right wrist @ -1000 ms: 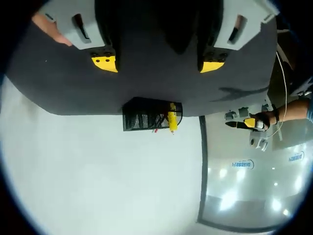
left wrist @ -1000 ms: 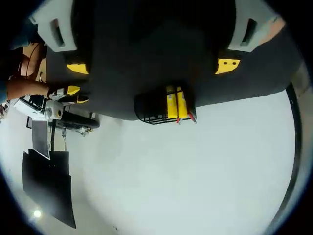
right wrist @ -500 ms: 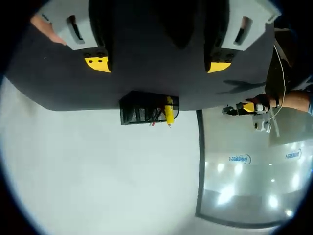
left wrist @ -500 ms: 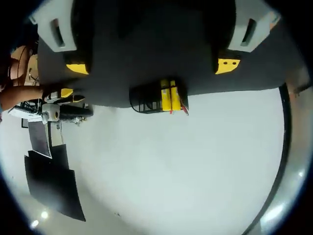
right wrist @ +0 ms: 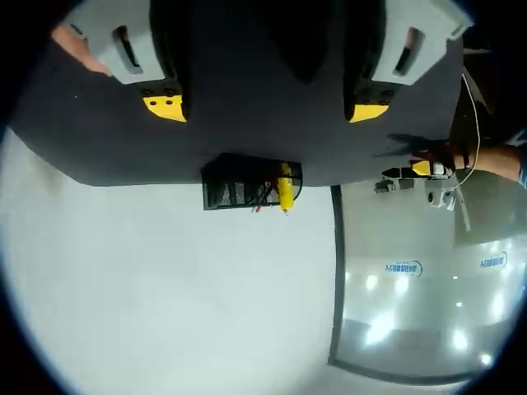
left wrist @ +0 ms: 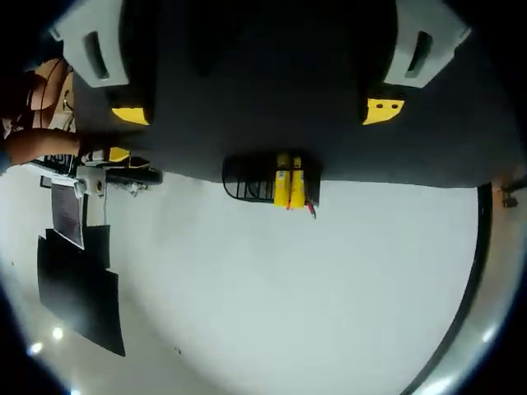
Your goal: Pick up pens and glue sticks and place them into the holder.
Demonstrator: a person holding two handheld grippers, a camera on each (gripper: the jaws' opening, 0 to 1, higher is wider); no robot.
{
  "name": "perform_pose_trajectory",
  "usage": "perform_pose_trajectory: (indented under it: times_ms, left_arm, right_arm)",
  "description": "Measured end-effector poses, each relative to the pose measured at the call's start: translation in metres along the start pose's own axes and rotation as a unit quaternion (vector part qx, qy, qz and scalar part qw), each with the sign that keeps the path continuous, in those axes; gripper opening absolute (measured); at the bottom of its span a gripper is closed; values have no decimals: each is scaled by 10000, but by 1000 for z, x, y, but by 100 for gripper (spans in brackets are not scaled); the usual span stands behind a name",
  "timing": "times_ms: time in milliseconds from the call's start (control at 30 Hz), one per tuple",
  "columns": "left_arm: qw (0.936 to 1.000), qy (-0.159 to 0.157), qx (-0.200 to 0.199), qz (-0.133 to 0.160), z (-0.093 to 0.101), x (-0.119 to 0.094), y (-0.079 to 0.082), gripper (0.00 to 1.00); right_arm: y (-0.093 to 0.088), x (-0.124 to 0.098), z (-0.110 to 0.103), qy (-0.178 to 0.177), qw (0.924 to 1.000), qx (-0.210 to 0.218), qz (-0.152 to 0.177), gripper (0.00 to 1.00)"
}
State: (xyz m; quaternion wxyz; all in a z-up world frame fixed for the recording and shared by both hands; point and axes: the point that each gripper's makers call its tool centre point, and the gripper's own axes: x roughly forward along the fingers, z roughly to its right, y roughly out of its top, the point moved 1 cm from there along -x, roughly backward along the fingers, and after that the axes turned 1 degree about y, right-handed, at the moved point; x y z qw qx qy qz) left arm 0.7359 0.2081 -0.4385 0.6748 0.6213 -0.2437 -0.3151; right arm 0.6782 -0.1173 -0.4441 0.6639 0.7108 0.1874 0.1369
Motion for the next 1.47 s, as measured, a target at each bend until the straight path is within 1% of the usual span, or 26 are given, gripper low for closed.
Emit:
perform_pose_trajectory:
  times_ms: [67,200,300,400,500,533,600,700,767,833,1133,1467]
  left_arm:
    - [10000,-15,-21,63,1,0,0,96]
    - [9998,-71,61,152,2,1,3,96]
    - [9997,-69,68,202,2,0,4,96]
    - [9997,-59,74,229,3,-2,4,96]
    - [9998,-62,27,160,3,-3,-1,96]
    - [9999,-14,45,128,1,-3,-2,96]
    - [9999,24,3,149,0,-4,-2,96]
    - [9997,84,-95,228,-5,-7,0,96]
    - [9992,133,-162,352,-7,-9,4,96]
    - [9990,142,-164,390,-7,-9,5,96]
    - [9994,158,-129,293,-6,-9,1,96]
    - [9986,233,-220,424,-11,-11,5,96]
  right_arm:
    - [0,2,2,-19,10000,-7,-7,71]
    - [0,-4,-5,-45,10000,-19,-2,71]
    - [0,-5,-6,-44,10000,-31,-4,71]
    - [2,-8,-10,24,10000,-57,48,70]
    - [2,-8,-12,51,9999,-103,21,70]
    - [2,-9,-14,68,9999,-126,48,70]
    - [4,-11,-16,85,9999,-120,69,69]
    - [4,-7,-10,91,9999,-98,91,67]
    - [4,-6,-9,111,9998,-79,120,67]
    - [4,-5,-8,134,9998,-70,122,66]
    - [5,-3,-5,155,9997,-52,165,64]
    - [4,-1,-4,155,9998,-67,146,63]
